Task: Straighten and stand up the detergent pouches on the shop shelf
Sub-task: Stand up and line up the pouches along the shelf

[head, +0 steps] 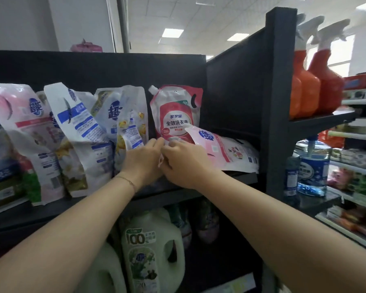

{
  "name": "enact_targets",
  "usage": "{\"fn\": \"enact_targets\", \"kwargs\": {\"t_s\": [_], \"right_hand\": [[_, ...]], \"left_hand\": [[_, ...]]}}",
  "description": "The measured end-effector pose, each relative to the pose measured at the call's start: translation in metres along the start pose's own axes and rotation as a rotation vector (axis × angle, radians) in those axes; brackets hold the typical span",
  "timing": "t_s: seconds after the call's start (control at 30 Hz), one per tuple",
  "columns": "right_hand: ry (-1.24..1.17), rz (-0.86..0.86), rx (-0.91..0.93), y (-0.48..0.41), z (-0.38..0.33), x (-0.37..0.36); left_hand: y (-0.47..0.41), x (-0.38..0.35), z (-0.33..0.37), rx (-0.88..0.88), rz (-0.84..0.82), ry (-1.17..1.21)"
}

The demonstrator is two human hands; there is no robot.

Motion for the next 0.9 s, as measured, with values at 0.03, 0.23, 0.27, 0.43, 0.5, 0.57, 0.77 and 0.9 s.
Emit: {"fn": "enact_targets", "kwargs": {"t_s": [0.03, 0.23, 0.27, 0.43, 0.5, 0.57, 0.77, 0.9], "right_hand": [[0.015, 0.008, 0.004, 0.000, 0.007, 0.002], [0.049, 0.003, 0.021, -0.017, 0.047, 0.011], [0.066, -0.029, 0.046, -0.022, 0.049, 0.009], [0.044, -0.124, 0.148, -0.037, 0.062, 0.000], [-0.008, -0.092, 0.164, -0.036, 0.070, -0.003], [-0.050, -0.064, 0.183, -0.036, 0.075, -0.005], [-0.122, 0.070, 0.226, -0.025, 0.079, -0.001], [-0.142, 0.086, 0.297, -0.016, 0.071, 0.007]], "left_hand": [[-0.005, 0.000, 0.003, -0.003, -0.003, 0.030], [-0.040, 0.010, 0.007, 0.008, 0.047, 0.345], [-0.047, 0.003, 0.005, 0.022, 0.017, 0.396], [-0.074, -0.027, -0.007, 0.108, -0.024, 0.726], [-0.080, -0.029, -0.009, 0.156, -0.026, 0.777], [-0.083, -0.025, -0.007, 0.158, -0.028, 0.820], [-0.078, -0.015, -0.002, 0.175, -0.027, 0.921], [-0.073, -0.002, 0.009, 0.067, -0.023, 0.925]]}}
Point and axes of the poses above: each hand's wrist, its own y-axis away from the middle knuckle, its own x-axis out of the back of the hand, z = x × y, the point moved 9 cm from there along -y, towards the middle knuckle, and after that the axes turned 11 degrees about -z, right-handed, at the moved point
